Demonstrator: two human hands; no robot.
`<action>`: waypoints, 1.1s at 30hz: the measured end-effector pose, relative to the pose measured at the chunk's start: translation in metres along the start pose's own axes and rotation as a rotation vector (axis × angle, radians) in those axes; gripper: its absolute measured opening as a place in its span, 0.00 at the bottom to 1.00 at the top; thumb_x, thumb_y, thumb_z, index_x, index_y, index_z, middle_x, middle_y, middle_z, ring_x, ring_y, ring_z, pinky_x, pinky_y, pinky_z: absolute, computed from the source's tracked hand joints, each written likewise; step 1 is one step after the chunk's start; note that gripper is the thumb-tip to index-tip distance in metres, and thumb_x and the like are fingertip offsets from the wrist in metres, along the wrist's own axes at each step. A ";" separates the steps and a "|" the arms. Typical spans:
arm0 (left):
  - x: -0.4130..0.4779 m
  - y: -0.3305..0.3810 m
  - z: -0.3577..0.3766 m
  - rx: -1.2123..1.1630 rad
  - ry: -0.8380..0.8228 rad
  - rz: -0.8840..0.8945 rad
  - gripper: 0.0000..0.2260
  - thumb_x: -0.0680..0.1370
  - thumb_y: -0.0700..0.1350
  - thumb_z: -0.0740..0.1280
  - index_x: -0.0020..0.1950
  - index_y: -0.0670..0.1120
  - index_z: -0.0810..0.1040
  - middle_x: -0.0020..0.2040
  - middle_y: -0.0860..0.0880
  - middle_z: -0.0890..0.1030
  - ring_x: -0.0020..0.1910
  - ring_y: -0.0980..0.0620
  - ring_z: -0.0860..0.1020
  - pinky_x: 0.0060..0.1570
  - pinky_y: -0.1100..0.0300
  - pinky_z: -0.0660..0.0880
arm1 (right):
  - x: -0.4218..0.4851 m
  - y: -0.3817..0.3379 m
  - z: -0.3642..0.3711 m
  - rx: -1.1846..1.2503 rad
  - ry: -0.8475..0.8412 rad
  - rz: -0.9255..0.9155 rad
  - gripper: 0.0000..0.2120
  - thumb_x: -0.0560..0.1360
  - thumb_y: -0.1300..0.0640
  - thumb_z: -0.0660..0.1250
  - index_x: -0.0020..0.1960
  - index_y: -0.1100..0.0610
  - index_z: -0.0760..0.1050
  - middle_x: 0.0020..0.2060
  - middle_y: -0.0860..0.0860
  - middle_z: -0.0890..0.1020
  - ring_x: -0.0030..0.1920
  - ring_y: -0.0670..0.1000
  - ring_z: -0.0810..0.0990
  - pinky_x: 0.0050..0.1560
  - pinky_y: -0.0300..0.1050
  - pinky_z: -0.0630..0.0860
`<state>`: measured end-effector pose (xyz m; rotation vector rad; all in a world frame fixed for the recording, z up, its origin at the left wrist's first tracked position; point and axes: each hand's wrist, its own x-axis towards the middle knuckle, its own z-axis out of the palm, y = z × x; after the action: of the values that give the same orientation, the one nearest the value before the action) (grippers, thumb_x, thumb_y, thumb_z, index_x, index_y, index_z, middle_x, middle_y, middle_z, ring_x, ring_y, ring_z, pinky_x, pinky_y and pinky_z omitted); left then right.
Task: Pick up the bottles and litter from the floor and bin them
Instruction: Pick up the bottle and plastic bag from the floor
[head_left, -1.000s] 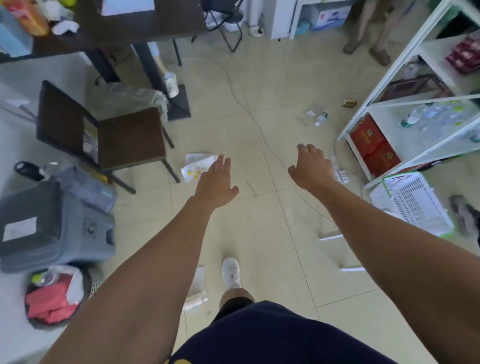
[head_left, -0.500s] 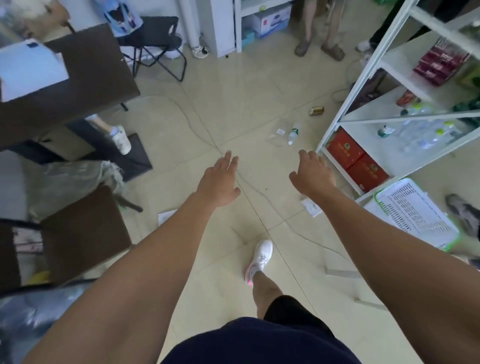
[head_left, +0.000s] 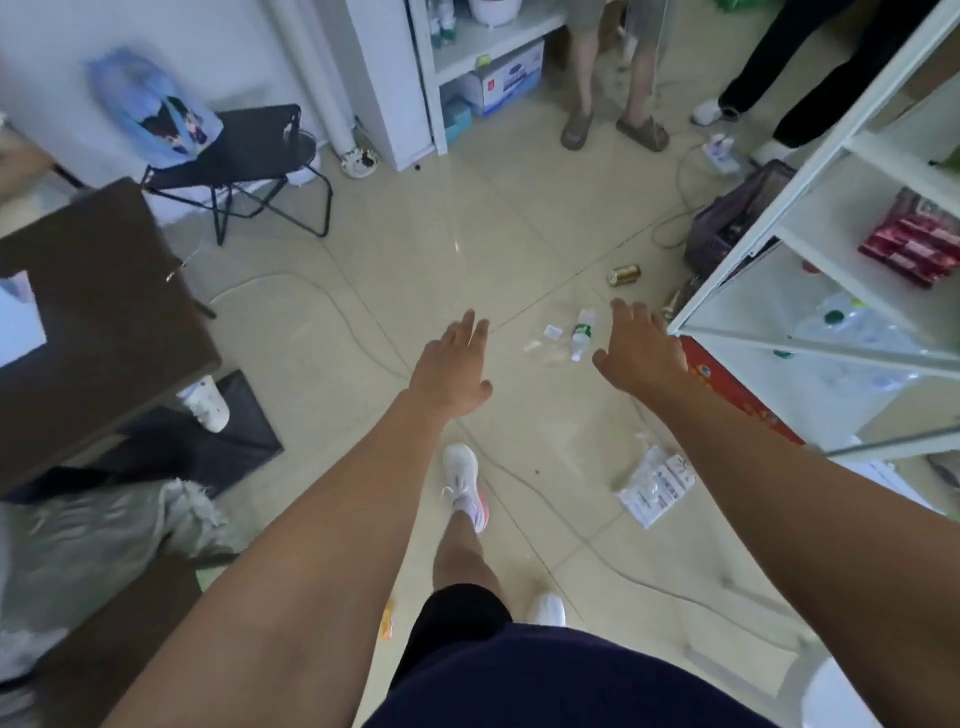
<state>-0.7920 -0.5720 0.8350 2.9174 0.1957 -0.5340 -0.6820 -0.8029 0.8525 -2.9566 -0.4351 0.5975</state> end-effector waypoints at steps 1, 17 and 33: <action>0.026 -0.010 -0.004 -0.005 -0.007 0.008 0.40 0.78 0.51 0.68 0.83 0.42 0.49 0.84 0.41 0.48 0.81 0.42 0.55 0.72 0.45 0.66 | 0.023 -0.002 -0.003 -0.003 -0.009 0.013 0.33 0.79 0.52 0.65 0.79 0.55 0.55 0.73 0.58 0.65 0.73 0.62 0.65 0.66 0.61 0.70; 0.364 -0.044 0.017 -0.059 -0.279 0.073 0.40 0.79 0.51 0.66 0.83 0.44 0.47 0.84 0.45 0.44 0.82 0.45 0.53 0.73 0.49 0.66 | 0.336 0.031 0.002 0.054 -0.202 0.191 0.36 0.76 0.54 0.67 0.78 0.56 0.54 0.72 0.58 0.65 0.71 0.61 0.66 0.63 0.56 0.72; 0.715 -0.060 0.412 0.002 -0.429 0.242 0.47 0.77 0.52 0.72 0.84 0.45 0.43 0.84 0.45 0.39 0.83 0.43 0.50 0.76 0.47 0.62 | 0.693 0.160 0.375 0.187 -0.363 0.315 0.38 0.75 0.55 0.70 0.79 0.54 0.54 0.68 0.59 0.69 0.68 0.64 0.70 0.62 0.57 0.72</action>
<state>-0.2778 -0.5213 0.1887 2.6898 -0.2102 -1.0865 -0.1766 -0.7379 0.2304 -2.7530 0.0682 1.1488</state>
